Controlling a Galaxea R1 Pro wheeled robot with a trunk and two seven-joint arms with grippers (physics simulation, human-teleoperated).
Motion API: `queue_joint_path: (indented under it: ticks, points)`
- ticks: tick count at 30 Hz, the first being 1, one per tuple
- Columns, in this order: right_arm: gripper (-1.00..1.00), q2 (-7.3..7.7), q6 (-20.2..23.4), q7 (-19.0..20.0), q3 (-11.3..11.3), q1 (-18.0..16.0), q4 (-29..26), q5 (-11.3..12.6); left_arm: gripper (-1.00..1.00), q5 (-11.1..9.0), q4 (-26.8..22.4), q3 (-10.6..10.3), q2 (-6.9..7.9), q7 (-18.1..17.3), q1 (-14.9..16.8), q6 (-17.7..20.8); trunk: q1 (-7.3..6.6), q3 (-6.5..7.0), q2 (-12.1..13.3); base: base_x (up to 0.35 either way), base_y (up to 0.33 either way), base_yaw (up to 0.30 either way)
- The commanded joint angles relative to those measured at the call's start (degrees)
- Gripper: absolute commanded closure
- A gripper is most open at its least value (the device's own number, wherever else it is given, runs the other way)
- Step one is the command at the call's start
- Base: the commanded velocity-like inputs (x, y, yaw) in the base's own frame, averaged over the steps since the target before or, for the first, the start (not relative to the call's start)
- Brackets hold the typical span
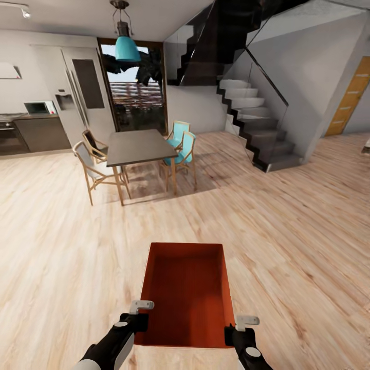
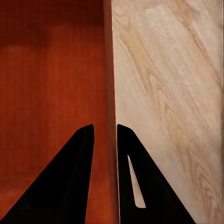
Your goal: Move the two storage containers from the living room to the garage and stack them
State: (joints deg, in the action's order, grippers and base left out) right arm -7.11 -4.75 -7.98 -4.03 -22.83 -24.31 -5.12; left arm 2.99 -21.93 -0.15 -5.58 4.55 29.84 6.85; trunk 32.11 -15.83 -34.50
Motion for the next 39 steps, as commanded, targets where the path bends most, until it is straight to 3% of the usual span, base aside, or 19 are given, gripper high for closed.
queue_joint_path:
  ticks: [1, 39]
  points:
    - [1.00, -0.09, 2.5, 0.0, -0.3, 0.0, 0.2, -0.2, 1.00, -0.1, -0.3, -0.6, -0.93, 0.0, 0.0, 0.4, 0.05, -0.07, -0.1, 0.326, 0.000, -0.282]
    - [1.00, 0.08, 2.5, 0.0, -0.3, 0.0, 0.2, -0.2, 1.00, -0.2, -0.1, -0.6, -0.93, -0.3, 0.0, 0.2, 0.05, -0.07, -0.1, 0.325, 0.000, -0.249]
